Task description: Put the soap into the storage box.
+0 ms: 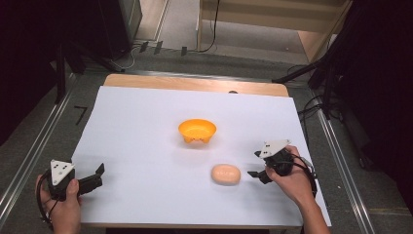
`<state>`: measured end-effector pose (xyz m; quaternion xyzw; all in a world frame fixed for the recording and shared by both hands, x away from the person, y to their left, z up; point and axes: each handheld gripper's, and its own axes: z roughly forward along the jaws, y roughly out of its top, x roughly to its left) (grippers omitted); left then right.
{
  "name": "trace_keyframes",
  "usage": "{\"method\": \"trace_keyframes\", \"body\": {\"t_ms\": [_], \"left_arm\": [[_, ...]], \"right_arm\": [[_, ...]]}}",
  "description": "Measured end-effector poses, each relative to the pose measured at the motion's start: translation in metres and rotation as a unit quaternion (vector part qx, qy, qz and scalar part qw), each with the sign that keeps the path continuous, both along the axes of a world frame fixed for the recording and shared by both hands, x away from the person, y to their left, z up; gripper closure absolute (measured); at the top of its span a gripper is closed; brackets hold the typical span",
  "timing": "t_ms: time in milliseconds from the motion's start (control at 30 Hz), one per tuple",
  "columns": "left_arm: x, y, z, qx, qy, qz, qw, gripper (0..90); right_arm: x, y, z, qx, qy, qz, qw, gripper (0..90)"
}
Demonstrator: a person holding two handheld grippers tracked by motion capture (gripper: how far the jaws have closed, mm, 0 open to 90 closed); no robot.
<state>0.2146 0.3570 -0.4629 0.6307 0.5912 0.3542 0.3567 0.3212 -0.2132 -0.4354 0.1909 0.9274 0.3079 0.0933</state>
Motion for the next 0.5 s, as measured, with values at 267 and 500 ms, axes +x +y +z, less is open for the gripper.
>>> {"method": "trace_keyframes", "body": {"t_ms": [267,500], "left_arm": [[0.0,0.0,0.0,-0.001,0.001,-0.004,1.0,0.0],[0.001,0.0,0.0,0.002,0.004,-0.006,1.0,0.0]], "right_arm": [[0.002,0.014,0.005,-0.002,0.002,0.021,0.9998,28.1],[0.005,0.027,0.009,-0.003,0.002,0.036,0.9993,28.2]]}}
